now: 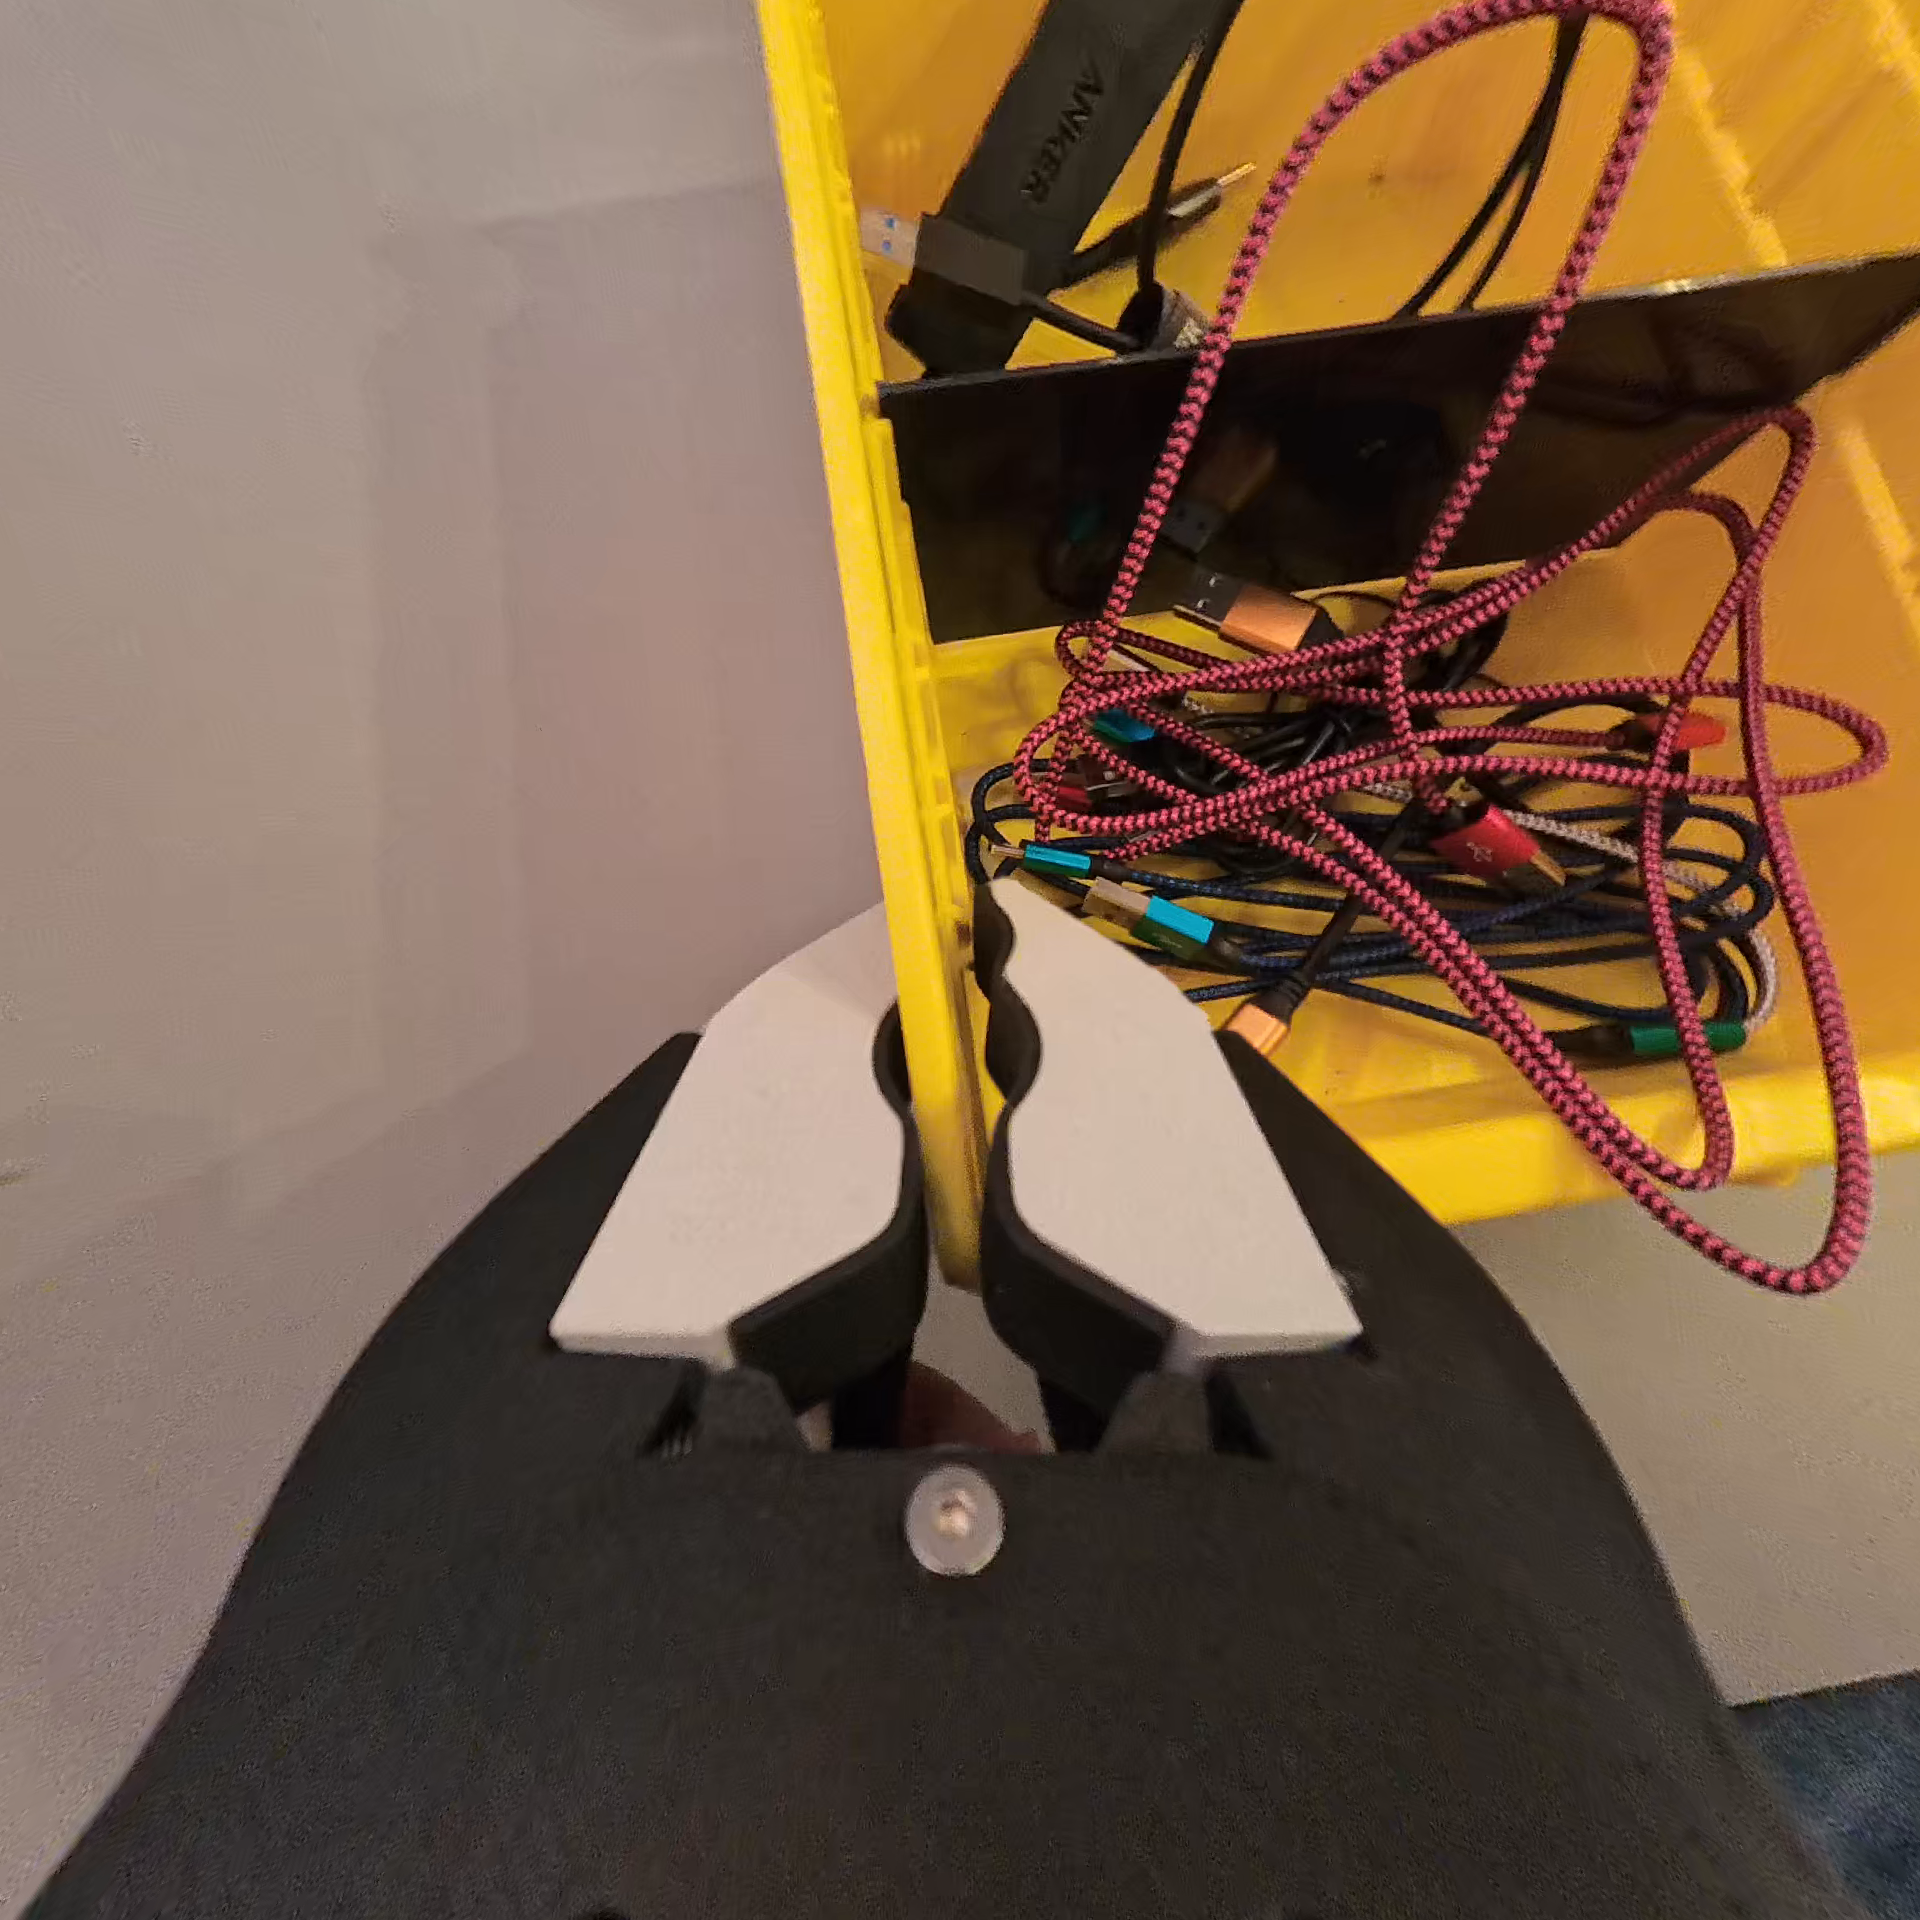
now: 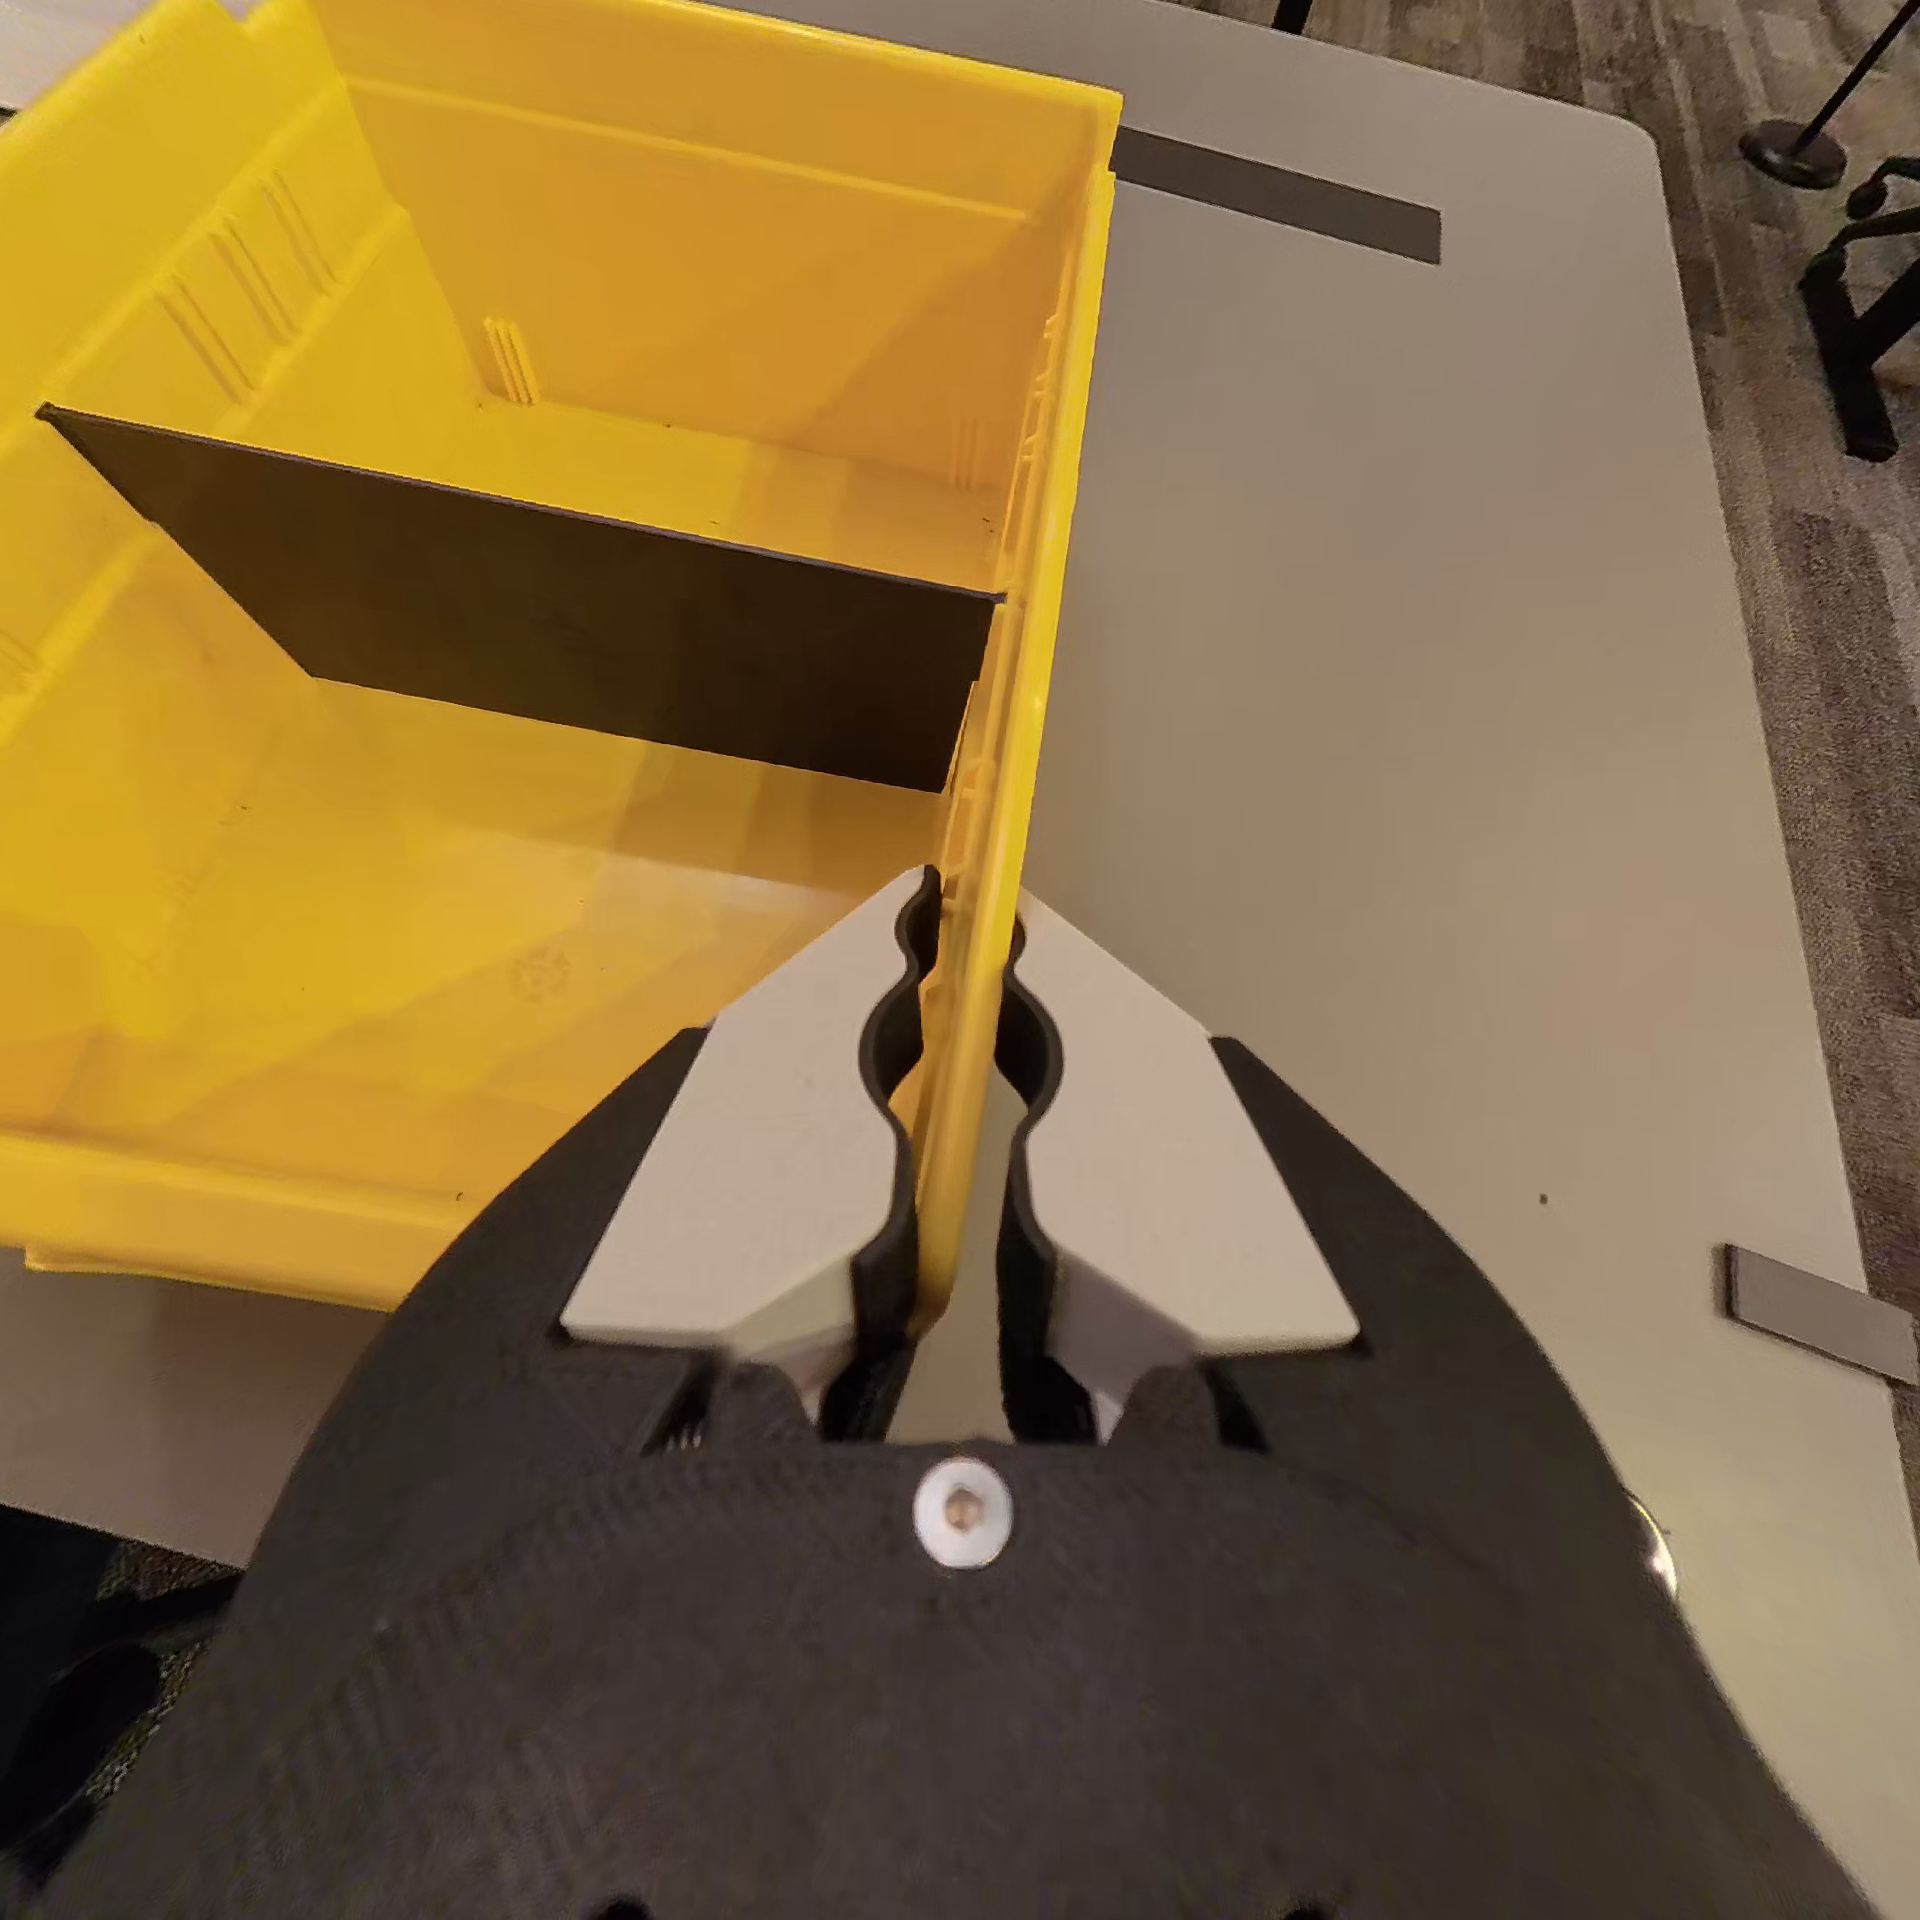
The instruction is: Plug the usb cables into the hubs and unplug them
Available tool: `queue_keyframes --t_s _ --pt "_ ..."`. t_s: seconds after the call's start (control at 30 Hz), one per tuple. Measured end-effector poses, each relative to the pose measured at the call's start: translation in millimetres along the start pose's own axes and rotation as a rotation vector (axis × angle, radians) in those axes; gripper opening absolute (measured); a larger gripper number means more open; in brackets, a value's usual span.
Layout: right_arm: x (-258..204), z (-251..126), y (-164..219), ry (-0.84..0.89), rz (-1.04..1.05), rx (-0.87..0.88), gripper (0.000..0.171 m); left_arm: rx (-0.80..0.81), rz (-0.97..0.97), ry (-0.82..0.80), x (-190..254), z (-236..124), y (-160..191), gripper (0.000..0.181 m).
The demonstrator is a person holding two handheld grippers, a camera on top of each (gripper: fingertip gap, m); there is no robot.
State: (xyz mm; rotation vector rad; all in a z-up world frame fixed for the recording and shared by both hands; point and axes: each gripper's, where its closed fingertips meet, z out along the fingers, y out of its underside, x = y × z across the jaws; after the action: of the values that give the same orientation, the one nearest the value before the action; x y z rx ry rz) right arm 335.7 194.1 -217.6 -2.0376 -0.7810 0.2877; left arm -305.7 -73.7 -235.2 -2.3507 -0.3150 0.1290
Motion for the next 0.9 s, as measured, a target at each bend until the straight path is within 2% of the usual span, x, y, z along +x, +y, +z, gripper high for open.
queue_keyframes --t_s 0.63,0.9 --pt "63.6 -30.0 28.9 0.073 0.087 -0.038 0.004 -0.022 -0.137 -0.057 -109.3 -50.5 53.3 0.005" --pt "78.5 -35.8 34.6 0.090 0.109 -0.041 0.004 -0.018 -0.158 -0.081 -135.5 -60.5 63.6 0.005"
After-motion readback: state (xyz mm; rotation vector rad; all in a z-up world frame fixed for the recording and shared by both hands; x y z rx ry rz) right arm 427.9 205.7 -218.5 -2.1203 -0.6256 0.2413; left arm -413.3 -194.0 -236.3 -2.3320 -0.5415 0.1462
